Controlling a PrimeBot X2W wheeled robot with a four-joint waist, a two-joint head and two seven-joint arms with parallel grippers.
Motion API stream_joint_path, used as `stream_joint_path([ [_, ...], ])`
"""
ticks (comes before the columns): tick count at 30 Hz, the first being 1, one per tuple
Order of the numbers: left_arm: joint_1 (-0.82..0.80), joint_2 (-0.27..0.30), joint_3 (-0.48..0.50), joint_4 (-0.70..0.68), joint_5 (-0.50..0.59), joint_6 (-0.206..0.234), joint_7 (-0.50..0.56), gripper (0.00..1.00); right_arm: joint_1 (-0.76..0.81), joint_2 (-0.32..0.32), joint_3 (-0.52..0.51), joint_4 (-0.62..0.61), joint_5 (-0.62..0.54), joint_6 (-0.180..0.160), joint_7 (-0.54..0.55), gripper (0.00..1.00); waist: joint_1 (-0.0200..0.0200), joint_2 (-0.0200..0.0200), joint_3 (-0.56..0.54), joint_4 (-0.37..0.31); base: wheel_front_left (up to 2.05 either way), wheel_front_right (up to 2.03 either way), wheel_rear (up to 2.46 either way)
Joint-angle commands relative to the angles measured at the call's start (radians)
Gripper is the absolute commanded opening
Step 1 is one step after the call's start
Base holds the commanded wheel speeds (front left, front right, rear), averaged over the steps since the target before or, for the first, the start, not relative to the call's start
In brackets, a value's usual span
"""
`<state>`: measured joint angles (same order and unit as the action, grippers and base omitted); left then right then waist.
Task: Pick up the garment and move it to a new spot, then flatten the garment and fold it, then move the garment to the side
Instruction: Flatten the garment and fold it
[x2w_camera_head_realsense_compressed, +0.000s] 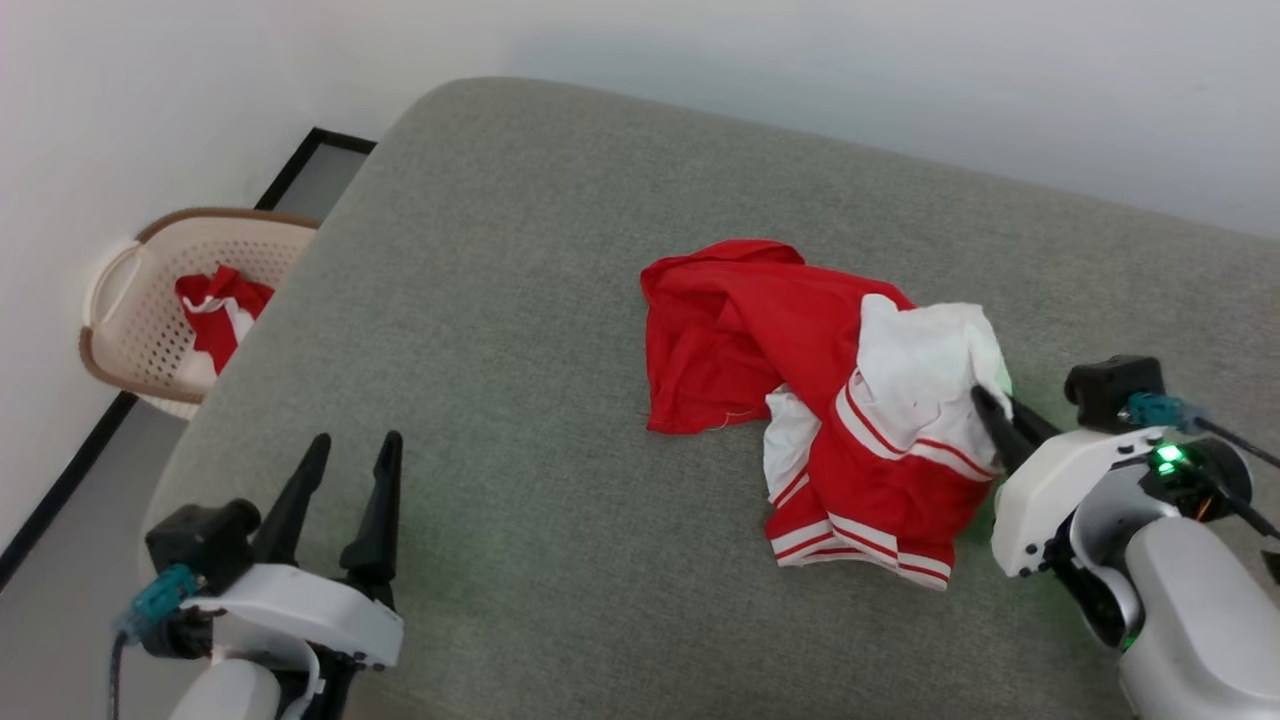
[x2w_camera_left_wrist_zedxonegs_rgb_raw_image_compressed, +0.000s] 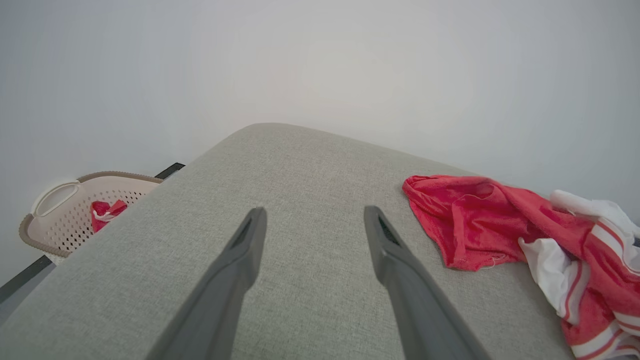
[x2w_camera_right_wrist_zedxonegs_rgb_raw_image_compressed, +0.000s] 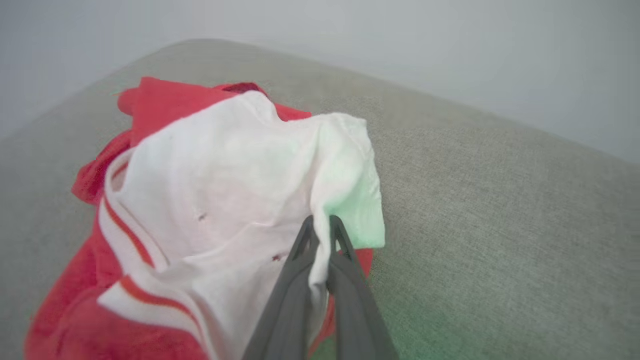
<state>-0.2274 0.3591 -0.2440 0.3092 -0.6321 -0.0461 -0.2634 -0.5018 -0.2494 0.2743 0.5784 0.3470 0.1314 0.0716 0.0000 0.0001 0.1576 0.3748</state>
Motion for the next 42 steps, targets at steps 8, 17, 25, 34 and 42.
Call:
stream_joint_path([
  [8, 0.029, 0.010, 0.044, -0.002, 0.017, -0.018, -0.001, 1.00, 0.078, -0.062, -0.119, -0.133, 0.023, -0.001, 0.041, 0.00, 0.0000, -0.0001, -0.029, -0.076, 0.00, 0.00, 0.00],
  [17, 0.029, 0.016, 0.051, 0.005, 0.027, -0.027, -0.001, 1.00, 0.241, -0.068, -0.306, -0.240, 0.010, -0.001, 0.121, 0.00, 0.0000, -0.0001, -0.047, -0.138, 0.00, 0.00, 0.00],
  [25, 0.015, 0.018, 0.040, 0.019, 0.026, -0.035, -0.001, 1.00, 0.338, -0.026, -0.382, -0.221, -0.031, -0.001, 0.158, 0.91, 0.0000, -0.0001, -0.060, -0.177, 0.00, 0.00, 0.00],
  [34, 0.006, 0.043, 0.024, 0.028, 0.011, -0.046, 0.045, 1.00, 0.318, -0.019, -0.350, -0.222, -0.021, -0.001, 0.138, 1.00, 0.0000, -0.0001, -0.095, -0.221, 0.00, 0.00, 0.00],
  [42, -0.041, 0.087, -0.012, -0.017, -0.051, -0.062, 0.244, 1.00, 0.355, 0.003, -0.378, -0.318, -0.035, -0.001, 0.069, 1.00, 0.0000, -0.0001, -0.131, -0.275, 0.00, 0.00, 0.00],
])
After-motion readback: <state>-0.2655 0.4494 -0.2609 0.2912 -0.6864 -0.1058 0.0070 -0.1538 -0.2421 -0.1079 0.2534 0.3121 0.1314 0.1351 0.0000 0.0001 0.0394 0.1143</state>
